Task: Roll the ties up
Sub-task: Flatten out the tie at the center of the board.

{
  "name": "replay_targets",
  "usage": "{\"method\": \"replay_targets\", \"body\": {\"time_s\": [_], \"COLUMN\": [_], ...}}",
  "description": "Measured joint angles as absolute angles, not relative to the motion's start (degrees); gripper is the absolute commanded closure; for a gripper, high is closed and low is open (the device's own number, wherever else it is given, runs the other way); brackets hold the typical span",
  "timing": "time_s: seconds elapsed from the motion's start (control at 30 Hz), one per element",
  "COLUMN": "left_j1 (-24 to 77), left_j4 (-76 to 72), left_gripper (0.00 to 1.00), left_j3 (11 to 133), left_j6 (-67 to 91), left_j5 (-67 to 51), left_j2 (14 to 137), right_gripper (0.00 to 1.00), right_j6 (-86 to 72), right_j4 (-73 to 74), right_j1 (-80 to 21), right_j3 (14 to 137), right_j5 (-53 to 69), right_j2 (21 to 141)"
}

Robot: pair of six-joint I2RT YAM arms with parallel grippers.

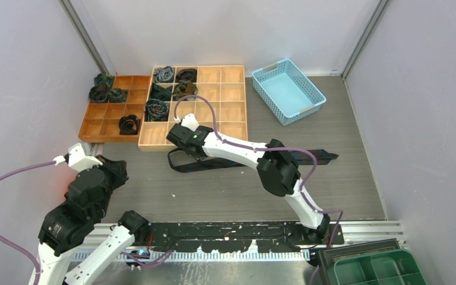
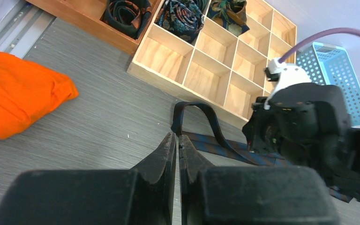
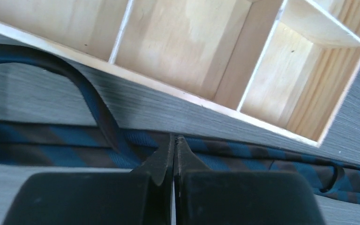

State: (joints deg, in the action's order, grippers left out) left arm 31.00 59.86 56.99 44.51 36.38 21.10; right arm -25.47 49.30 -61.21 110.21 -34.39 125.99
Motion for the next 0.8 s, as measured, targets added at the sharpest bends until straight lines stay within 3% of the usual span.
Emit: {"method": "replay_targets", "body": {"time_s": [0.47, 0.8], "left_j1": [31.0, 31.0], "left_j4": [60.75, 61.91], "left_gripper": [0.91, 0.89], "left_j3": [57.01, 58.15], "left_j6": [44.49, 44.18], "left_j5": [36.97, 38.2], "left_j2": [20.14, 18.44], "right_gripper": [0.99, 0.99], "right_j6": [-24.1, -25.3], "right_j4": [47.18, 37.63], "right_j1": [-59.92, -64.53], "right_j3": [117.75, 102.39], "right_j5": [-26.2, -20.23], "right_j2": [136.25, 128.75]}}
